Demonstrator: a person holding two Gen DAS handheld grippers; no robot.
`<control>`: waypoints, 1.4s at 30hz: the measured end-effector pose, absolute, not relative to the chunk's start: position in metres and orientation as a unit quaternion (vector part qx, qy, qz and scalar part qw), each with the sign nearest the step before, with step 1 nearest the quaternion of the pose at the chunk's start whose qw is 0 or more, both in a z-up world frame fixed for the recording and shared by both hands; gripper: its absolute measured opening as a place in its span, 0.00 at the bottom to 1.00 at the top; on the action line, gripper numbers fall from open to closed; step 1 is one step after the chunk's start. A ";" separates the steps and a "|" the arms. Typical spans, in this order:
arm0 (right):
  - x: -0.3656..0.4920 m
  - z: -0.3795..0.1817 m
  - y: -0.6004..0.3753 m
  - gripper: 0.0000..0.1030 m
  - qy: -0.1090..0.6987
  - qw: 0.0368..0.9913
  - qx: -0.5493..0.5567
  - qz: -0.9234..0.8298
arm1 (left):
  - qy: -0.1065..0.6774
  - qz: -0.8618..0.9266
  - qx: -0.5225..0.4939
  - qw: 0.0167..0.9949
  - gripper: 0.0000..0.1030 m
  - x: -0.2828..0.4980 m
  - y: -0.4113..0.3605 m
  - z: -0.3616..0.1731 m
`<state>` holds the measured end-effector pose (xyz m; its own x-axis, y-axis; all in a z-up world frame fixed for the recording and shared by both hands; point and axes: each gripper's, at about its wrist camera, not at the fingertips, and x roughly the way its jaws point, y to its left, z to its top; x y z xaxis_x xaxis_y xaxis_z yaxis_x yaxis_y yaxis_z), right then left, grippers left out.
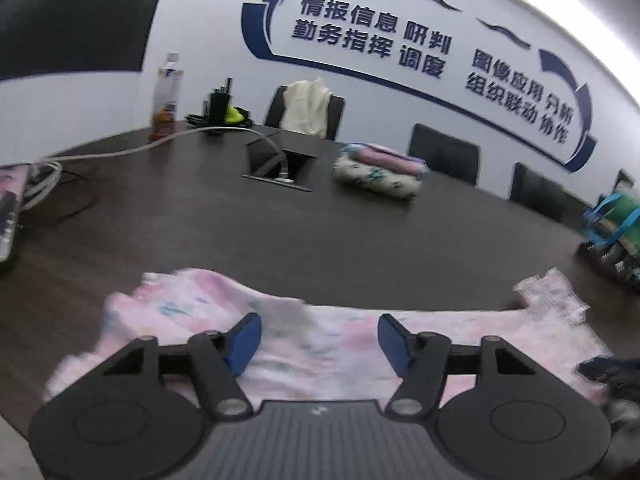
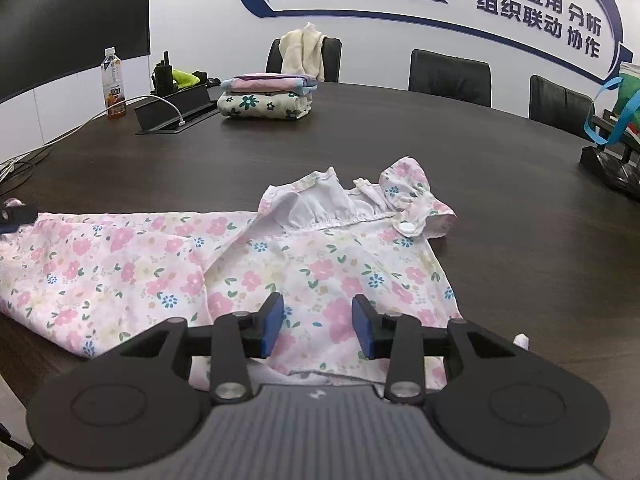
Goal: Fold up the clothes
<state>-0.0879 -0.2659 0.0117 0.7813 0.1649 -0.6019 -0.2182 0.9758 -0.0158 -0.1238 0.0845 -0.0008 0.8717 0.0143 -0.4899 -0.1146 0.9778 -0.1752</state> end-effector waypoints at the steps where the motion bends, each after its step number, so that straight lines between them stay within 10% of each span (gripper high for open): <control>1: -0.088 0.012 -0.266 0.36 0.316 0.942 -0.043 0.101 | 0.253 0.040 -0.100 0.962 0.59 -0.123 0.090 -0.003; 42: -0.135 0.054 -0.316 0.55 0.251 0.966 0.064 0.015 | 0.264 0.052 -0.075 0.960 0.45 -0.086 0.114 0.007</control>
<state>-0.1350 -0.3156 0.0542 0.8732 0.0616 -0.4834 0.0031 0.9913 0.1318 -0.0863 0.1142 0.0074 0.8558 0.0600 -0.5139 -0.1386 0.9835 -0.1160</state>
